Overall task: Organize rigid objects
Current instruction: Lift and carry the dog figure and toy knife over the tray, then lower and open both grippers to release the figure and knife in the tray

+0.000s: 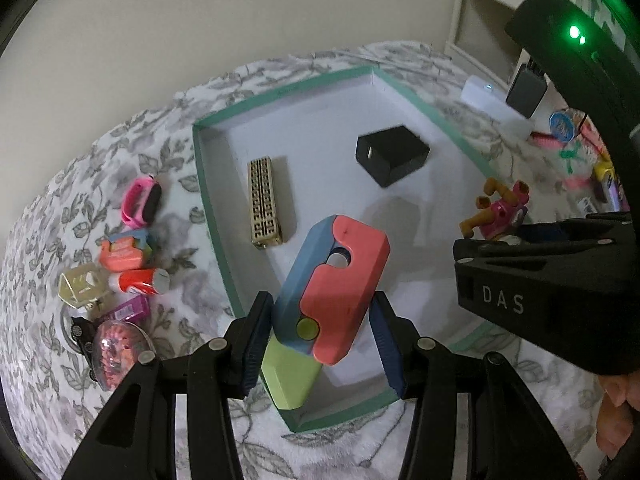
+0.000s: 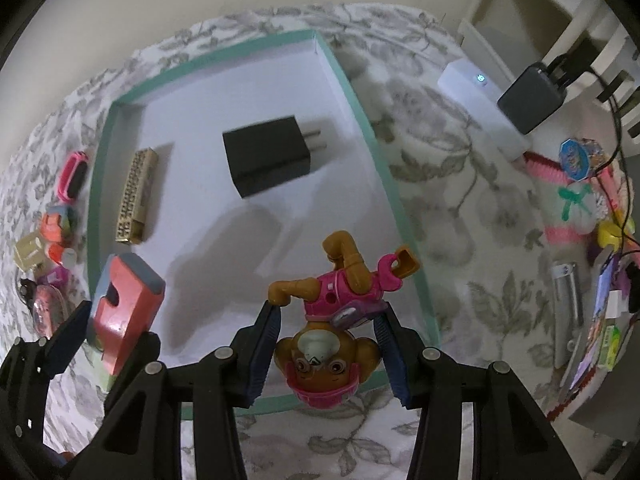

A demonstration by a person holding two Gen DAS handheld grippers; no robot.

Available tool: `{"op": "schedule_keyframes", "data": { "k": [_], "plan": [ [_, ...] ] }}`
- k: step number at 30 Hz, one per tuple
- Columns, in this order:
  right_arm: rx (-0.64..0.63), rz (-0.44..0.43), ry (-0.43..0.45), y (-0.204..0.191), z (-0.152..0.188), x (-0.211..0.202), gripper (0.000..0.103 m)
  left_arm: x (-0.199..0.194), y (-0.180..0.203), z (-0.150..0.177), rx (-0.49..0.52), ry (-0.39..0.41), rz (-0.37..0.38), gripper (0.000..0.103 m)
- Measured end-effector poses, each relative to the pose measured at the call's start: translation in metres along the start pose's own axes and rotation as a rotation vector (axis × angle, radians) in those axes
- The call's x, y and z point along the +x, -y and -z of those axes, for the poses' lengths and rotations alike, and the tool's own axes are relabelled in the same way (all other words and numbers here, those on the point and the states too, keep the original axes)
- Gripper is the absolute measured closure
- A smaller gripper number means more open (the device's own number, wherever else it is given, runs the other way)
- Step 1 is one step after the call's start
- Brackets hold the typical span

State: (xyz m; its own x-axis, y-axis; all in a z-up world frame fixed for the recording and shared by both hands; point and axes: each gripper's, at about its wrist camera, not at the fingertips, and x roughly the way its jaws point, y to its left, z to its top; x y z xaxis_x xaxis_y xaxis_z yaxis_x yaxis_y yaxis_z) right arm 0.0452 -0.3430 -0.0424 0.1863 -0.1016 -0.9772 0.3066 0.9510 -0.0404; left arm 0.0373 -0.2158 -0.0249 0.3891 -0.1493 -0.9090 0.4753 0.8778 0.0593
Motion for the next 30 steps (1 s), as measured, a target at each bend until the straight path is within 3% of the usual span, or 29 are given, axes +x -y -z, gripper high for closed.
{"op": "schedule_keyframes", "data": {
  "k": [7, 22, 30],
  "plan": [
    [-0.026, 0.004, -0.042, -0.007, 0.004, 0.019, 0.051, 0.024, 0.008, 0.007, 0.034, -0.05, -0.039, 0.052],
    [-0.035, 0.003, -0.05, -0.01, 0.001, 0.024, 0.05, 0.029, 0.003, 0.007, 0.011, -0.06, 0.012, 0.051],
    [-0.033, -0.004, -0.029, -0.009, -0.002, 0.014, 0.041, 0.016, 0.001, 0.002, 0.002, -0.027, 0.026, 0.04]
  ]
}}
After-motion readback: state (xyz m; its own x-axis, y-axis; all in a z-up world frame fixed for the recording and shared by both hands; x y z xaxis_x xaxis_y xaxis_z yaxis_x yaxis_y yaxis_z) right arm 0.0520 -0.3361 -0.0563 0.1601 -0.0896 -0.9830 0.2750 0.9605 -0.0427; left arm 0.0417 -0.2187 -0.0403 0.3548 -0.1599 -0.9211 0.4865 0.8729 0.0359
